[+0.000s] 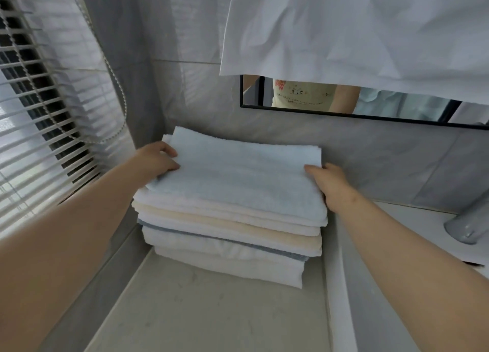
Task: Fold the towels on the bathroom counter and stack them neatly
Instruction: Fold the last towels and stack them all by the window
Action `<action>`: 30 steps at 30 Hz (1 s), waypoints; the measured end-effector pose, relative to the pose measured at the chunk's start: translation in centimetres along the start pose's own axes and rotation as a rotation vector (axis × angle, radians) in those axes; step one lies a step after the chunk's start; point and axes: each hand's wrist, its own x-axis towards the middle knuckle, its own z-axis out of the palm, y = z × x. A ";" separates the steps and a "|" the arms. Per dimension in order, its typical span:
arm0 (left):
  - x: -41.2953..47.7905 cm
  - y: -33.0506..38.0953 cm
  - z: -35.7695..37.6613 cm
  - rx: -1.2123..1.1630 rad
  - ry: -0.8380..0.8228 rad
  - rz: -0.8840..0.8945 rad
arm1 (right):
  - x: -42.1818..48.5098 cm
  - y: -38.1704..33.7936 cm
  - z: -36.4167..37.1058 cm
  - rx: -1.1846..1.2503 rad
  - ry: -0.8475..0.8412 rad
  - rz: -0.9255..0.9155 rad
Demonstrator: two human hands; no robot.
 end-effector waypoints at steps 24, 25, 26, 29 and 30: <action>-8.7 2.7 7.2 0.689 0.058 0.809 | -5.0 2.4 -2.8 -0.169 -0.076 0.199; -9.5 3.2 8.3 0.743 -0.035 0.848 | -5.2 2.4 -3.0 -0.142 -0.072 0.196; -10.2 3.5 9.5 0.798 -0.095 0.878 | -5.4 2.4 -3.1 -0.102 -0.063 0.186; -11.4 4.7 12.7 0.871 -0.129 0.955 | -5.8 2.3 -3.5 0.018 -0.050 0.162; -11.7 5.2 13.7 0.874 -0.131 0.982 | -6.0 2.3 -3.7 0.036 -0.068 0.157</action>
